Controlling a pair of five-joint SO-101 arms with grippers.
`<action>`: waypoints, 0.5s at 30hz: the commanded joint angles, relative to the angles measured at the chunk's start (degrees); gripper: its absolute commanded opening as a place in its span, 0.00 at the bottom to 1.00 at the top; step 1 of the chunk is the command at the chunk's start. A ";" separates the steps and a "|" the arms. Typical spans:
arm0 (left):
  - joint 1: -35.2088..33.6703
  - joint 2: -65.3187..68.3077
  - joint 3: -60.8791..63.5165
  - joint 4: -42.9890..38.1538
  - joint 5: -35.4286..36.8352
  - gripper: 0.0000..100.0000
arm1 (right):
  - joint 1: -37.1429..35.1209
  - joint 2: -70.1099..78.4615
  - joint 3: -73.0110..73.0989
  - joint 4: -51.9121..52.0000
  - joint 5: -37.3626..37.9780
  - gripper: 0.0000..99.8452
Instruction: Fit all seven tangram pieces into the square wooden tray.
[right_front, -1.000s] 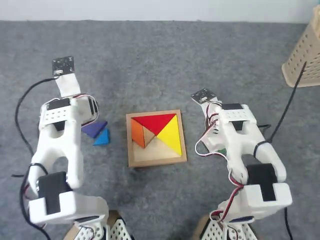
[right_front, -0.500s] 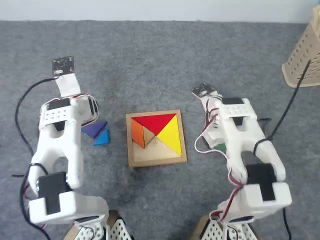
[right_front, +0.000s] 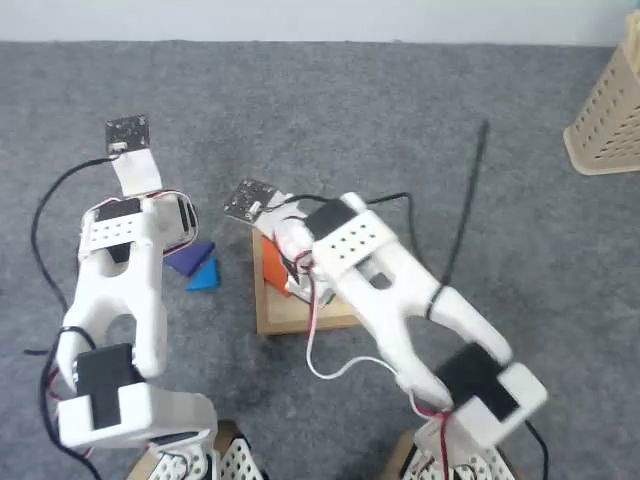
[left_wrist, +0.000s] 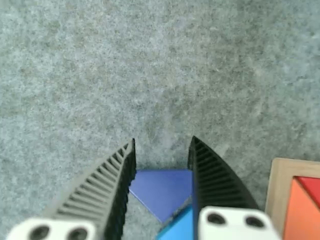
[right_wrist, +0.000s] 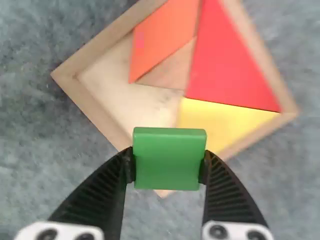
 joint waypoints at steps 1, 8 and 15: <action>-0.26 -0.62 -0.22 -1.32 -0.44 0.17 | -0.75 1.71 -4.66 -1.80 -2.90 0.10; -0.26 -0.62 -0.31 -1.32 -0.35 0.17 | -1.19 6.11 -4.66 -4.09 -3.16 0.10; -0.53 -0.79 -0.31 -1.32 -0.35 0.17 | -3.38 6.81 -4.40 -4.70 -2.81 0.10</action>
